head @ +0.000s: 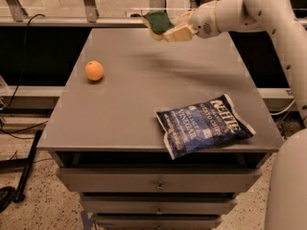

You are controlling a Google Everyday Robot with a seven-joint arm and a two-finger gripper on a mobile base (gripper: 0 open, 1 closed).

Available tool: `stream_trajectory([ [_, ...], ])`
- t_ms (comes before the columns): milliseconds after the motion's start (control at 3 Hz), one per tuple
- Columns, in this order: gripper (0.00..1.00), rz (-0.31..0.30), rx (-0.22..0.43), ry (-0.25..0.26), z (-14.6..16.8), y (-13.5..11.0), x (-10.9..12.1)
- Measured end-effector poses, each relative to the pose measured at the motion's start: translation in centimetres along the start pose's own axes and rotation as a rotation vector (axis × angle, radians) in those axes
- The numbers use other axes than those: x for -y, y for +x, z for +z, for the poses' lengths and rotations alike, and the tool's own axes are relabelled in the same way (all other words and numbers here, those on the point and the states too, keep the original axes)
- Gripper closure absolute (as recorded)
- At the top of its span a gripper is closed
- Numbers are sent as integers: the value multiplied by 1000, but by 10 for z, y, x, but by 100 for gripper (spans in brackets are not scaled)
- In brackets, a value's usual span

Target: Pick sponge

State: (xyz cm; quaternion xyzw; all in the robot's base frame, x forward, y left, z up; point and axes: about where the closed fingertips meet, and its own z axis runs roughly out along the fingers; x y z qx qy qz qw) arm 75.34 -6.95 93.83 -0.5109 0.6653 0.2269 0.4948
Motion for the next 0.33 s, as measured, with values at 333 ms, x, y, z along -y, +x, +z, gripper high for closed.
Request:
stream_trajectory([
  [333, 100, -32, -5, -25, -2, 3, -7],
])
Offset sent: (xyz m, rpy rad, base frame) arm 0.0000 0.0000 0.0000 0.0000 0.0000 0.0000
